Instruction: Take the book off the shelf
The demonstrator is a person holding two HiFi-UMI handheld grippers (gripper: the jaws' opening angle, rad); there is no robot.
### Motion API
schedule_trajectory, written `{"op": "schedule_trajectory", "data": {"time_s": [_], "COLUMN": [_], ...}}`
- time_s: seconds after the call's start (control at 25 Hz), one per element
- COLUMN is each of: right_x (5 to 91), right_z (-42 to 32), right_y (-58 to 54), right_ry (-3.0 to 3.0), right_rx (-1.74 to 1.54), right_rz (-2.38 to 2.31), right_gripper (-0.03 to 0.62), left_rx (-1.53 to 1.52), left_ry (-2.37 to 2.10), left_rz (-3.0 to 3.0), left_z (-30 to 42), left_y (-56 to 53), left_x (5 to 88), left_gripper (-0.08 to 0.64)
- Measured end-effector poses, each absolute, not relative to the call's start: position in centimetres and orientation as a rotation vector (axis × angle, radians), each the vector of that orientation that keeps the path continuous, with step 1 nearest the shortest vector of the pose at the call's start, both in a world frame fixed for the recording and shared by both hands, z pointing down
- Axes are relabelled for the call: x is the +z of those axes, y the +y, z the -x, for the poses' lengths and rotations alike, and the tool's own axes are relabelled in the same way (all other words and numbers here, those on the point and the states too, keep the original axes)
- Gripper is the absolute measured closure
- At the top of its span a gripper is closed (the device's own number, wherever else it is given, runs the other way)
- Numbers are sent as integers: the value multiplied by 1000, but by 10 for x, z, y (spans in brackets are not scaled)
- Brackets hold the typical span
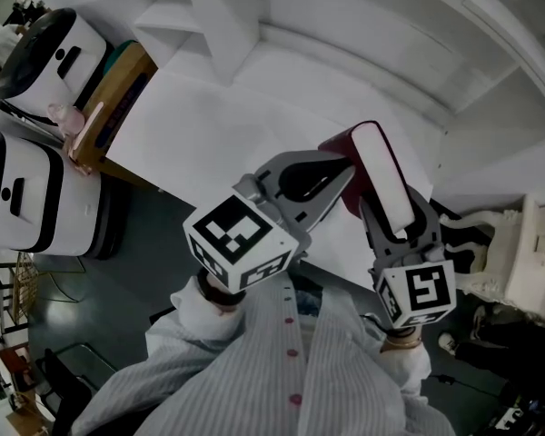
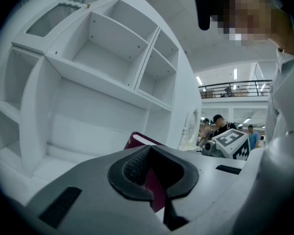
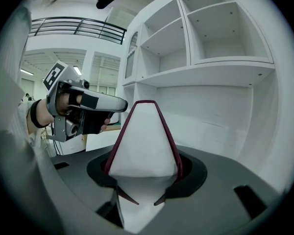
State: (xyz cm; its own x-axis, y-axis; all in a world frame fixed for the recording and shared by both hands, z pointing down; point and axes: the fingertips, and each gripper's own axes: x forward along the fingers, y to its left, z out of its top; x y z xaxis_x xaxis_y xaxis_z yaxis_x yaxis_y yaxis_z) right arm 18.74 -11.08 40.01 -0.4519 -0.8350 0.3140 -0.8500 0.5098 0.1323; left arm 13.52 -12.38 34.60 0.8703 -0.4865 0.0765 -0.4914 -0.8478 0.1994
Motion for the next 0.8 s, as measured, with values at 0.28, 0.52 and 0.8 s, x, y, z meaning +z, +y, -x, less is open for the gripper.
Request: {"op": "schedule_trajectory", "data": {"time_s": [0.28, 0.52, 0.8], "right_x": [402, 401, 400], "right_z": [-174, -168, -169], "right_y": [-109, -111, -112], "right_ry": [-2423, -2434, -2436], "right_rx": [51, 44, 43], "right_rz": [-1366, -1342, -1349], "right_gripper": [376, 376, 376], "left_rx": [20, 36, 51], "left_ry": [-793, -815, -826], "left_rz": [-2817, -2819, -2799], "left_z": [-120, -113, -103], "left_y": [-123, -125, -129], "left_x": [346, 344, 350], "left_gripper": [549, 549, 549]}}
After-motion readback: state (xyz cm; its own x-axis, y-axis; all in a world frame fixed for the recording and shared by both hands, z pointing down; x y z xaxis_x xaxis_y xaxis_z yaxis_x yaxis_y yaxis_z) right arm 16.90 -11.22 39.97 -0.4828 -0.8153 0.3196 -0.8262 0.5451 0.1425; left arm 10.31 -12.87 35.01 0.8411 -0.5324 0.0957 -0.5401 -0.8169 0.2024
